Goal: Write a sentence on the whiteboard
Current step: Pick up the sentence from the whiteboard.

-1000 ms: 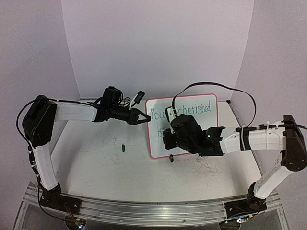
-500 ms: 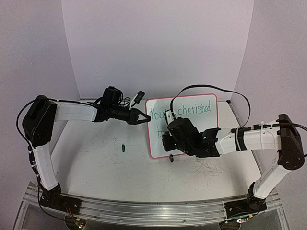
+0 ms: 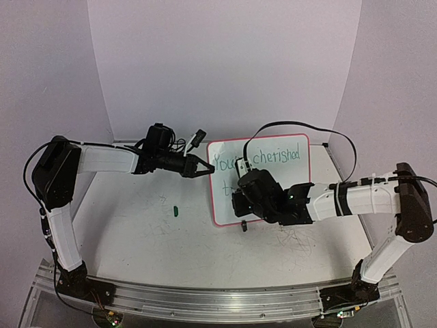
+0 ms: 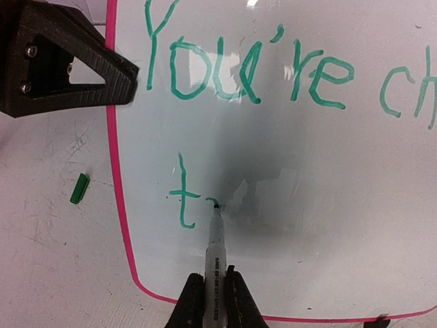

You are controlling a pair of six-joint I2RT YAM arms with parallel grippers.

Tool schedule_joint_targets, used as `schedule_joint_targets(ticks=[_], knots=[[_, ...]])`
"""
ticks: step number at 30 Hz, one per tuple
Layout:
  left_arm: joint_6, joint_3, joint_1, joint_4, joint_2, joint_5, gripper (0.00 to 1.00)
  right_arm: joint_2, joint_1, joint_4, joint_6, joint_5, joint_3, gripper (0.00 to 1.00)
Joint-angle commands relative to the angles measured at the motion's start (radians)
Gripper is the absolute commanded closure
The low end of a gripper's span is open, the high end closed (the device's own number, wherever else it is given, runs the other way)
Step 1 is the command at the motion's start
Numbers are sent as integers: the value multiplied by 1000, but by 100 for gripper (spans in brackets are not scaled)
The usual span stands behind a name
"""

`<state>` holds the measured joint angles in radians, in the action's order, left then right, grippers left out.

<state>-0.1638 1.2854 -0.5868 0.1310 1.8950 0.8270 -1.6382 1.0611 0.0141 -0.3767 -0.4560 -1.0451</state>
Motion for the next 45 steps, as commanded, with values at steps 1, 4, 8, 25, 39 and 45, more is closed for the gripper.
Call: schedule_joint_targets(ticks=[1, 4, 8, 25, 39, 45], knots=[[63, 9, -5, -31, -19, -71, 100, -4, -1, 12, -29, -1, 5, 100], [62, 9, -5, -31, -19, -70, 100, 0, -1, 14, -40, 12, 17, 100], [63, 11, -6, -31, -16, -71, 100, 4, -1, 14, -49, 28, 27, 100], [62, 10, -7, -31, -16, -69, 100, -5, 1, 15, -51, 14, 9, 100], [63, 9, -8, -31, -21, -72, 100, -8, -26, 13, -30, -23, -37, 100], [63, 9, -8, -31, -20, -71, 100, 7, -44, 12, -36, -45, -32, 100]])
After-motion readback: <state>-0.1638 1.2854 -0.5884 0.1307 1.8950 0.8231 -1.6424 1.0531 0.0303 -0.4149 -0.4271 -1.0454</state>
